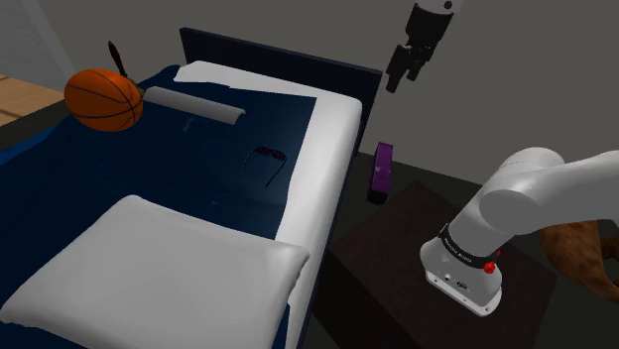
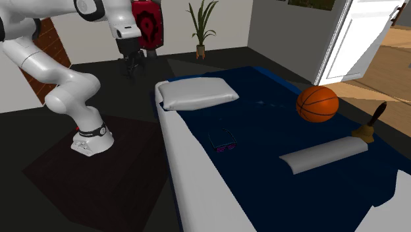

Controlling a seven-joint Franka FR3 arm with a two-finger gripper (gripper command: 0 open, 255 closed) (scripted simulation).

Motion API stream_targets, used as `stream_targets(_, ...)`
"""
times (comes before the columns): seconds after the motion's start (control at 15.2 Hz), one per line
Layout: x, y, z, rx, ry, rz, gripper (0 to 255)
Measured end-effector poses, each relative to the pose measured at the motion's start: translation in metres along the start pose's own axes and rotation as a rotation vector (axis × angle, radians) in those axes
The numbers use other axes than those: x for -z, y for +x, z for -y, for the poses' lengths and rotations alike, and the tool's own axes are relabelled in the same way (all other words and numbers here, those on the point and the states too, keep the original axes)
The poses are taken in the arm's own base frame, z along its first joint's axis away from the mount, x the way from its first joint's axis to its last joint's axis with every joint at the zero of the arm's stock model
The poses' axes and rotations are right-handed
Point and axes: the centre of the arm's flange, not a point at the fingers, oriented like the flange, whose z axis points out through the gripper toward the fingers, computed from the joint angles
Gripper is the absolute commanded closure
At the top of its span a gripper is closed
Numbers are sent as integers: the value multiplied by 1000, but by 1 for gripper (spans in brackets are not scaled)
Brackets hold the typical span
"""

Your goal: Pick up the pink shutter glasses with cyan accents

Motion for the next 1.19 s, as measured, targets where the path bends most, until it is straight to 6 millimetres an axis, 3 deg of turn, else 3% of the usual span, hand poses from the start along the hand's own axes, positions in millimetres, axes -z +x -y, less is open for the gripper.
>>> stream_targets(0.13,-6,3,1,2,1,1,0)
stream_targets(0.4,-39,34,8,14,6,7,0)
stream_targets(1.19,-162,136,33,56,23,25,0)
